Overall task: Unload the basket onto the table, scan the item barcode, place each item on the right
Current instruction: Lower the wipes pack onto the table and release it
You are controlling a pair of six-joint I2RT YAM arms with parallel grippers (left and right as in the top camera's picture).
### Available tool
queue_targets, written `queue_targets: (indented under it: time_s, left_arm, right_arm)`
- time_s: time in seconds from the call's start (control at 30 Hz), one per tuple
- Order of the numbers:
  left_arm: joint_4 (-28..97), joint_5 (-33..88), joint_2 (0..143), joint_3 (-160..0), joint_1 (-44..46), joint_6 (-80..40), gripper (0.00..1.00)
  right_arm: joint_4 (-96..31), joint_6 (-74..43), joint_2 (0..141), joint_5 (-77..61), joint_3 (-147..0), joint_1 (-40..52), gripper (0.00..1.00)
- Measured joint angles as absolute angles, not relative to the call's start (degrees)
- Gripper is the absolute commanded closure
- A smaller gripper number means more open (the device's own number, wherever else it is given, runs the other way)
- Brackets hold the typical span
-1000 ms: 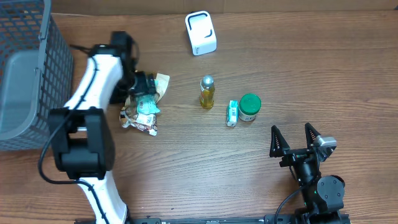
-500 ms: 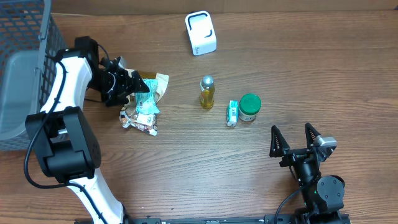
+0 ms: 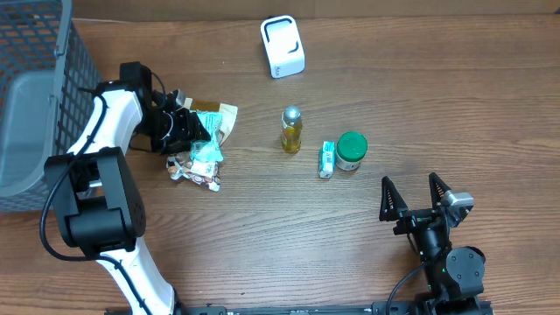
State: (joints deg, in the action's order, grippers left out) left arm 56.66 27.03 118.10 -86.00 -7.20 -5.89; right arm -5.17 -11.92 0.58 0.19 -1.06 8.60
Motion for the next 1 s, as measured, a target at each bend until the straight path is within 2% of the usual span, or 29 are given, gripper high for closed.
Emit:
queue_targets:
  time_s: [0.1,0.3,0.4,0.57,0.73,1.0]
  left_arm:
    - [56.42,26.81,118.1,-85.62,-7.2,-6.24,0.69]
    - [59.27,27.05,118.1,-86.72,-7.75,-6.37,0.9]
    - [64.99,28.47,118.13,-91.37,-8.82,-6.26,0.95]
    - [69.91,32.42,118.08,-99.77,-10.17,-5.93,0.96]
    - [71.18,34.74,118.08,-99.77,-8.16,-5.78,0.96]
    - [57.21,32.14,118.1,-88.05,3.7,-12.4,0.96]
  right_arm:
    - [-5.15,-11.9,0.58,0.19,-1.06,8.6,0.0]
    - [-5.13,-11.94,0.58,0.19,-1.06,8.6,0.0]
    - [-5.13,-11.94,0.58,0.16,-1.06,8.6,0.0]
    - [-5.17,-11.94,0.58,0.19,-1.06,8.6,0.0]
    - [-5.15,-11.92,0.58,0.19,-1.06,8.6,0.0]
    - [-5.15,-11.94,0.58,0.19,-1.06,8.6,0.0]
